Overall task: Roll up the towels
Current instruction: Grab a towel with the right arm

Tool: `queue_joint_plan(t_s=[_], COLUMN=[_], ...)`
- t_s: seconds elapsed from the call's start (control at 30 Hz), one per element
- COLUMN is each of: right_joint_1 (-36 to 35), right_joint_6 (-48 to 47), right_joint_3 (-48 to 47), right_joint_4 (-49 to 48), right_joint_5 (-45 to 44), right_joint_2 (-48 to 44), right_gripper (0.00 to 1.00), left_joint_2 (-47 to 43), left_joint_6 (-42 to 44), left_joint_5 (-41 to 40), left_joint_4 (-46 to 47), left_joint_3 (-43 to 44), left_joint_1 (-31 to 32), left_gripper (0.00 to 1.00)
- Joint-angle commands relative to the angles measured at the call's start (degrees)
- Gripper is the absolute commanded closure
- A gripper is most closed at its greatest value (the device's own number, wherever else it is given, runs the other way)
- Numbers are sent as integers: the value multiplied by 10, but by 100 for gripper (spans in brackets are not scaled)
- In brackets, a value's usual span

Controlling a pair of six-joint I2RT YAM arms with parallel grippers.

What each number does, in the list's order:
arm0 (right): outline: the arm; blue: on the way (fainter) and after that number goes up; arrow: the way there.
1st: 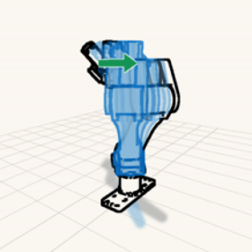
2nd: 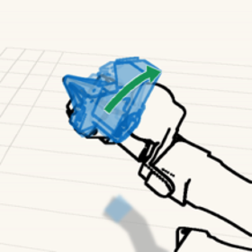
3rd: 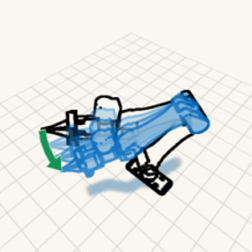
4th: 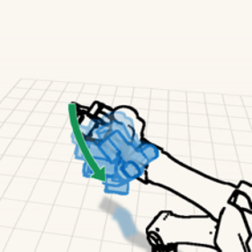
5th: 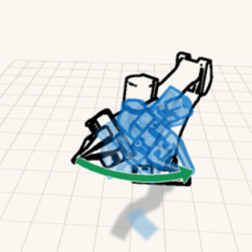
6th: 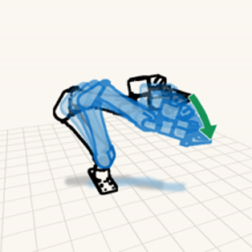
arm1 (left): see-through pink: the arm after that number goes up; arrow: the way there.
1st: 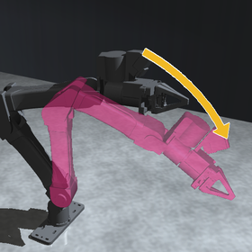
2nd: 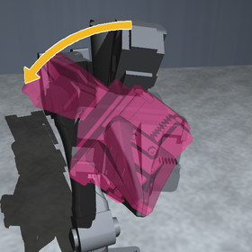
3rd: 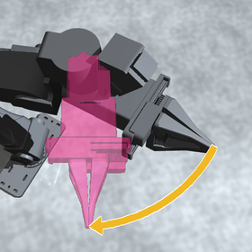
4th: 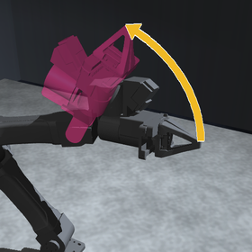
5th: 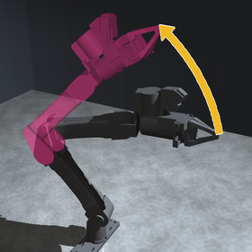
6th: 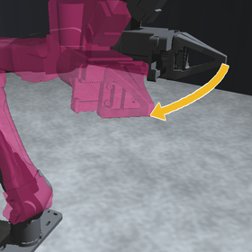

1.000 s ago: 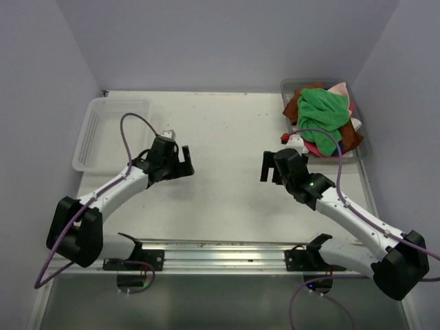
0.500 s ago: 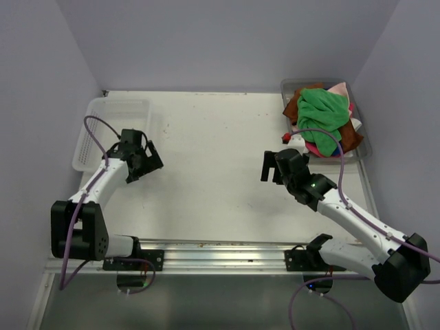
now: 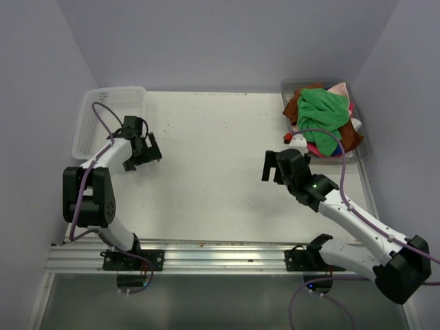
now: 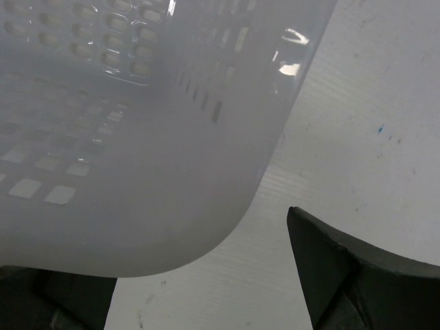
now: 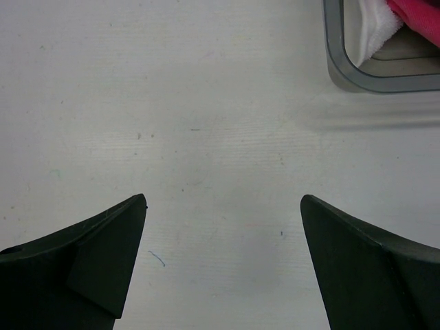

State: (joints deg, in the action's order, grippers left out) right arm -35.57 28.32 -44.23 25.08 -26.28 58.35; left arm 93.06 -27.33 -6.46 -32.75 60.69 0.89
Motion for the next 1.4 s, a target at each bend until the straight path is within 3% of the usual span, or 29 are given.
queue_joint_plan(t_s=[0.0, 0.13, 0.4, 0.67, 0.9, 1.0, 1.03, 1.1, 1.13, 1.17, 1.2, 1.23, 1.37], right_joint_1=[2, 40, 217, 325, 385, 396, 397, 398, 398, 398, 398, 398, 397], right_joint_6=[6, 0, 2, 34, 61, 75, 75, 75, 68, 67, 66, 67, 68], right_joint_3=[-33, -86, -228, -357, -428, -440, -443, -447, -446, -446, -449, -452, -433], right_joint_4=[13, 42, 90, 92, 71, 39, 30, 9, -1, -13, -14, -14, -25], right_joint_5=[-46, -48, 0, 68, 106, 117, 120, 125, 130, 138, 142, 145, 162], right_joint_2=[1, 39, 153, 297, 403, 430, 435, 445, 446, 446, 445, 441, 394], right_gripper=[1, 1, 2, 4, 11, 23, 38, 51, 68, 74, 93, 100, 100], left_joint_2=[19, 40, 88, -3, -114, -157, -167, -187, -194, -198, -201, -207, -216], left_joint_6=[23, 30, 51, 70, 47, 47, 47, 45, 45, 43, 43, 43, 42], left_joint_5=[-29, -61, -62, -102, -39, -18, -8, 23, 38, 41, 43, 43, 38], left_joint_4=[13, 20, 11, -33, -37, -37, -35, -30, -30, -31, -31, -33, -33], left_joint_3=[57, 97, 171, 172, 109, 92, 88, 73, 69, 63, 59, 56, 44], left_joint_1=[-3, -3, -1, 93, 169, 175, 176, 177, 178, 180, 180, 181, 181], left_gripper=[0, 1, 0, 0, 0, 1, 0, 1, 1, 0, 0, 0, 1])
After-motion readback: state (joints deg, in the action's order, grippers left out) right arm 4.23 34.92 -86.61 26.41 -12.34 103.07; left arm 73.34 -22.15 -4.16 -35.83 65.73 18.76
